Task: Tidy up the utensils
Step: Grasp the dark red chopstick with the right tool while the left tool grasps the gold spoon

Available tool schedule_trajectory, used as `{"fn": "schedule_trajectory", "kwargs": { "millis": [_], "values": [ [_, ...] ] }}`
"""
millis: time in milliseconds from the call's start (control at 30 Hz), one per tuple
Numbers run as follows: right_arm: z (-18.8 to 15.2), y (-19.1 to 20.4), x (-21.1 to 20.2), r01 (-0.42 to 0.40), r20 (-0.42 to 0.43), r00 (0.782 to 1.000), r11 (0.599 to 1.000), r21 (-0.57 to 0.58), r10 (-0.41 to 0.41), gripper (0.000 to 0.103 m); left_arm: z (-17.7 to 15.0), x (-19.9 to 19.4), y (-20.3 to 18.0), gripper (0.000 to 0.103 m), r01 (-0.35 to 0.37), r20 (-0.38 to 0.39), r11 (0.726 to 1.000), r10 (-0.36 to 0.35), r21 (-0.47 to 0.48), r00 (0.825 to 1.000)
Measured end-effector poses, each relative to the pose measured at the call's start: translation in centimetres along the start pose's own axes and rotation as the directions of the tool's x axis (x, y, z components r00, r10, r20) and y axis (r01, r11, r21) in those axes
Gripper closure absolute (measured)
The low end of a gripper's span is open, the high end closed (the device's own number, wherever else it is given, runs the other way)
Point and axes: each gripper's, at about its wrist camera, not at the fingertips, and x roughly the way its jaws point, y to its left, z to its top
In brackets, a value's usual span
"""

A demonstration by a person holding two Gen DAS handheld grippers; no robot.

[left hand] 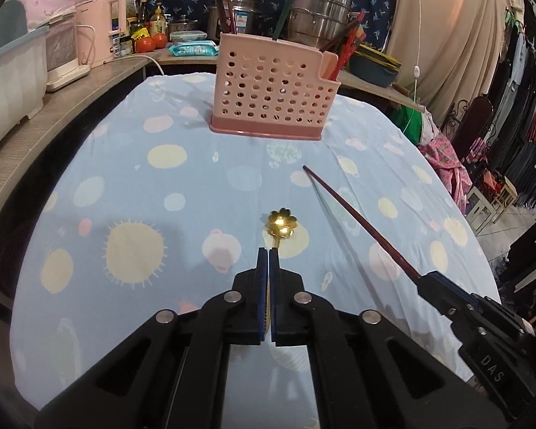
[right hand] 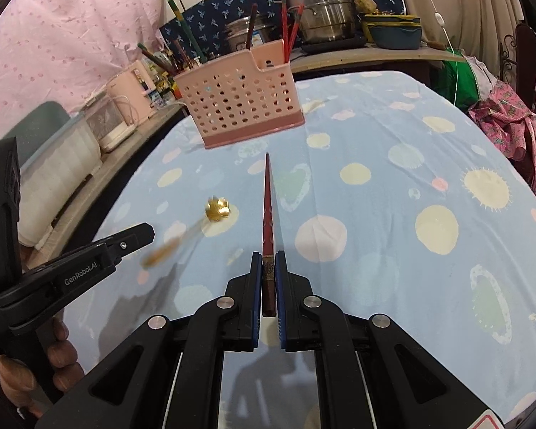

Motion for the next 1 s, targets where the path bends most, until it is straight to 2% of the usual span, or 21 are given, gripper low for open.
{"fn": "schedule_trajectory", "kwargs": {
  "millis": [200,267,333,433,567,767,867,1000],
  "values": [
    [1.3,-0.1,-1.0,-0.005,0.03,1.0,1.0,0.005,0.005,0.096,0.0,0.1,0.4,0.102,0.007,-0.02,1.0,-0.007,-0.016,1.0],
    [1.1,-0.2,-0.8,-0.004,0.023,1.0,1.0,0.005,0.004,0.096,-1.0,0.9,0.7,0.096,0.002,-0.048,1.0,-0.003,-0.024,0.999],
    [0.7,-0.3,-0.4,-0.006,0.009,1.0,1.0,0.009,0.006,0.096,-2.0,1.9,1.1,0.083,0.008,-0.081,0.999,-0.011,-0.035,0.997],
    [0.1,-0.2,0.2,-0.008,-0.012,1.0,1.0,0.008,0.008,0.096,-3.1,2.9,1.6,0.078,0.015,-0.112,0.999,-0.02,-0.052,0.994],
    [-0.2,-0.1,0.4,-0.008,-0.023,1.0,1.0,0.005,0.009,0.096,-3.8,3.5,1.8,0.078,0.033,-0.137,0.997,-0.042,-0.07,0.99],
    [-0.3,-0.1,0.5,-0.007,-0.026,1.0,1.0,0.005,0.008,0.096,-4.1,3.6,1.3,0.079,0.043,-0.128,0.998,-0.049,-0.053,0.991],
    [-0.5,-0.1,0.7,-0.006,-0.03,1.0,1.0,0.006,0.007,0.096,-4.2,3.6,1.3,0.091,0.043,-0.122,0.998,-0.049,-0.049,0.991],
    [-0.6,0.1,0.8,-0.005,-0.034,0.999,1.0,0.001,0.005,0.096,-4.4,3.5,1.2,0.092,0.046,-0.12,0.998,-0.051,-0.043,0.991]
  ]
}}
